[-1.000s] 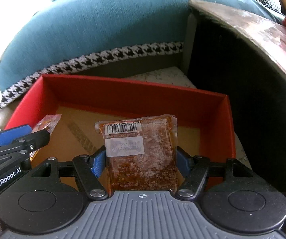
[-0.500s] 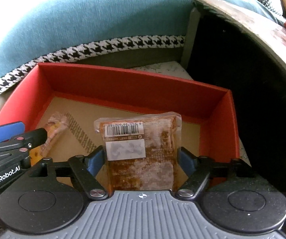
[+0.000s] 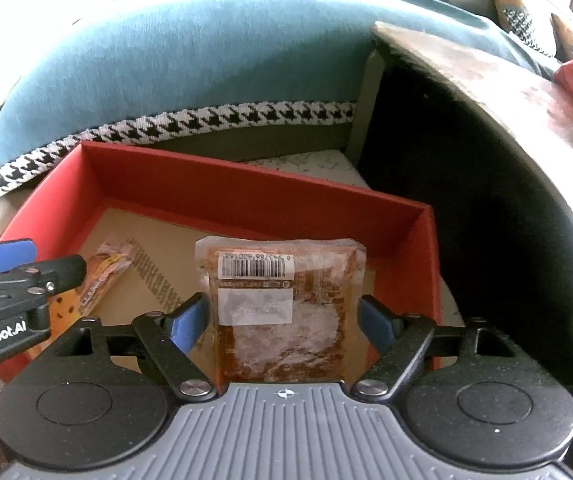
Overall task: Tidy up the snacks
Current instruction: 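Lower both packets into the red box and open both tools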
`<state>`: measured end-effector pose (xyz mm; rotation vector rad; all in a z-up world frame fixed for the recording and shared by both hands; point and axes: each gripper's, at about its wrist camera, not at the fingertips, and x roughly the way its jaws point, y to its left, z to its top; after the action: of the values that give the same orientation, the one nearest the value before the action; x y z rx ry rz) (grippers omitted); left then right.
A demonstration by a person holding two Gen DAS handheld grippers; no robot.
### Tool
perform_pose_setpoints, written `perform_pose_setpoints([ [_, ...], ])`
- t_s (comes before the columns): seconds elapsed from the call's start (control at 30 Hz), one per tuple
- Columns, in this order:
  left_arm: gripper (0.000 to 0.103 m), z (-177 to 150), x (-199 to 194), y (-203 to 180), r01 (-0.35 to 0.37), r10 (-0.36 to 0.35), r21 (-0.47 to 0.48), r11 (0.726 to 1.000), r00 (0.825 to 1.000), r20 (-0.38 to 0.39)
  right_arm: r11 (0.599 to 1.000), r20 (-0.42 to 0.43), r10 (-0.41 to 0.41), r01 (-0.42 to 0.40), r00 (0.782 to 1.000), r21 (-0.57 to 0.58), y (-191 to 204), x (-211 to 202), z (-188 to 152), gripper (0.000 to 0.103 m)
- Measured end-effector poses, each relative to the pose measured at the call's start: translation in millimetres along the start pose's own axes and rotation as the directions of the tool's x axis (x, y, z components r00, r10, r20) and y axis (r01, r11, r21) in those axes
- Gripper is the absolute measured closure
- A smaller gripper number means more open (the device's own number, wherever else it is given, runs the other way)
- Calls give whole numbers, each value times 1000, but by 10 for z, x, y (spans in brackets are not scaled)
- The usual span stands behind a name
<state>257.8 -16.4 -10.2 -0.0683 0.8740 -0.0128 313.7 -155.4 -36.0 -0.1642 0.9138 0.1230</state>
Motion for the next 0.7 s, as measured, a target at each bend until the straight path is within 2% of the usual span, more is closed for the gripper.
perform_pose_setpoints([
  [0.17, 63, 14, -88, -4, 13, -13, -13, 1000, 1000, 10, 1000, 20, -4, 3, 1000, 20, -60, -75, 26, 17],
  [0.7, 62, -36, -293, 123, 9, -8, -39, 999, 1000, 25, 1000, 27, 9, -9, 1000, 27, -107, -247, -44, 16],
])
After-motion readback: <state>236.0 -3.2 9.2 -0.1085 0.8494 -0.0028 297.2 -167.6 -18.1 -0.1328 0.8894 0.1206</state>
